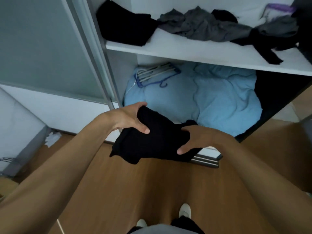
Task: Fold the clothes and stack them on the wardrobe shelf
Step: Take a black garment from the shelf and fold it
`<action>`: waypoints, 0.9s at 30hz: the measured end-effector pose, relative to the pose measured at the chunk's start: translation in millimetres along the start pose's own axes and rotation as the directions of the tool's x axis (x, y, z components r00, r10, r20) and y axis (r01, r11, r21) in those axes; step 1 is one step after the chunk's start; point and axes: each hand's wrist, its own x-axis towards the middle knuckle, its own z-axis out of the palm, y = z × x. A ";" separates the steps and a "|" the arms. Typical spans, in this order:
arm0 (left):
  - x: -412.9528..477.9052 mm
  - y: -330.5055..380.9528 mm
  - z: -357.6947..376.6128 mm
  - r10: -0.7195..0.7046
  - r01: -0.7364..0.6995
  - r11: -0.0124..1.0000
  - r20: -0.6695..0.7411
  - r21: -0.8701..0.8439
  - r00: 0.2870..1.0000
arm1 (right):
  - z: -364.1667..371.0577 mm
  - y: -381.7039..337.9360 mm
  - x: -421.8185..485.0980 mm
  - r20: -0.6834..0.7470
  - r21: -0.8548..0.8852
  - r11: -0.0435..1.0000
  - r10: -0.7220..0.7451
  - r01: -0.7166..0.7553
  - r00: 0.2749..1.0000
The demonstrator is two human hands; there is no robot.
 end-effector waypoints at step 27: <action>123.8 156.0 -157.1 0.245 -0.639 0.744 -0.808 -0.197 0.535 | -335.4 -31.0 140.2 -0.743 0.666 0.189 0.087 0.722 0.663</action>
